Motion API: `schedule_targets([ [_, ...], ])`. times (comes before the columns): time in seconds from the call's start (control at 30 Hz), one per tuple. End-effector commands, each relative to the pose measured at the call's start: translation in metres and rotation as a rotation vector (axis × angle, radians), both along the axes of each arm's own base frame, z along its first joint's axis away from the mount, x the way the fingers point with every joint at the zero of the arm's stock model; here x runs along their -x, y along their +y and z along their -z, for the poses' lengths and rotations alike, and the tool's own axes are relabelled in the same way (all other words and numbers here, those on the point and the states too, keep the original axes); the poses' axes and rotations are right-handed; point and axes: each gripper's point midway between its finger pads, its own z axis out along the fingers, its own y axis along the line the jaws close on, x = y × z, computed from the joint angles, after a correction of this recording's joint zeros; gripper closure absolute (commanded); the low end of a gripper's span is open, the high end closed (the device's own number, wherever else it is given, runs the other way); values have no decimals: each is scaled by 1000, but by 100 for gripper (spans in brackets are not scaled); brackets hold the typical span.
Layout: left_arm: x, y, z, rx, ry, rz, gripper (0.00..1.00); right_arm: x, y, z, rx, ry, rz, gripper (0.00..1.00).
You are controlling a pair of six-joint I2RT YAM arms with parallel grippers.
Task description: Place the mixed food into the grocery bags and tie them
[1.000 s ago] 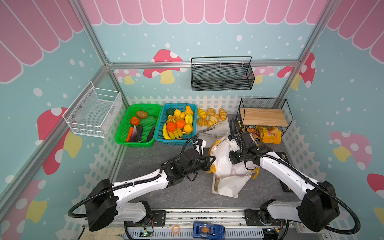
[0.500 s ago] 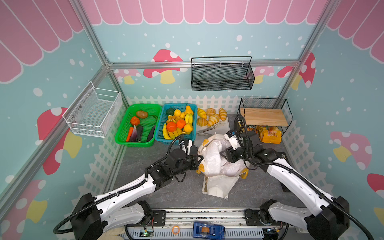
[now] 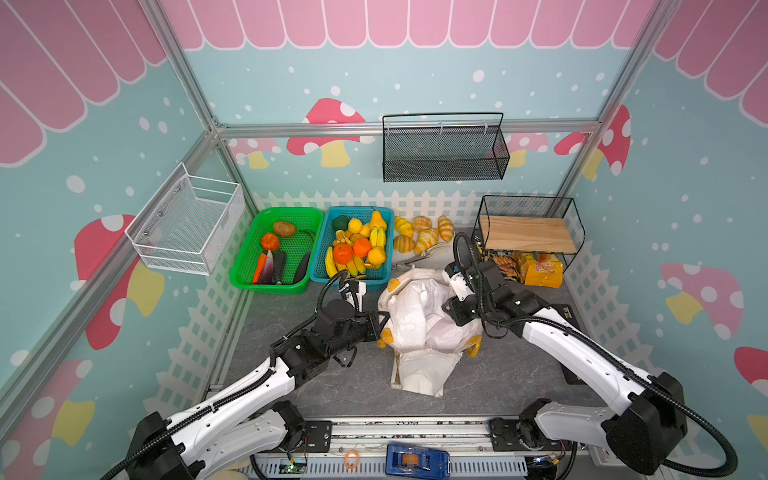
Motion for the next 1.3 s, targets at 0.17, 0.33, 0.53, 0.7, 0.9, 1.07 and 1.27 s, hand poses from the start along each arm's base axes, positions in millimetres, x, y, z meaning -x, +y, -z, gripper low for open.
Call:
schedule_targets([
  [0.17,-8,24,0,-7,-25,-94,100,4,50,-22,-116,-39,-155,65],
  [0.33,-9,43,0,-6,-35,-162,100,-5,33,-104,-186,-265,-138,47],
  [0.53,-9,46,-7,1,-54,-164,82,-36,-25,-147,-149,-403,50,32],
  [0.7,-16,66,-44,-38,-181,-219,42,-76,-127,-149,33,-497,438,14],
  [0.9,-30,125,-87,-151,-349,-397,20,-91,-212,-117,78,-566,751,2],
  [1.07,-50,187,-74,-366,-400,-655,11,-88,-238,-62,142,-640,864,1],
  [1.27,-84,249,-17,-760,-477,-850,4,-79,-243,-19,147,-871,851,1],
])
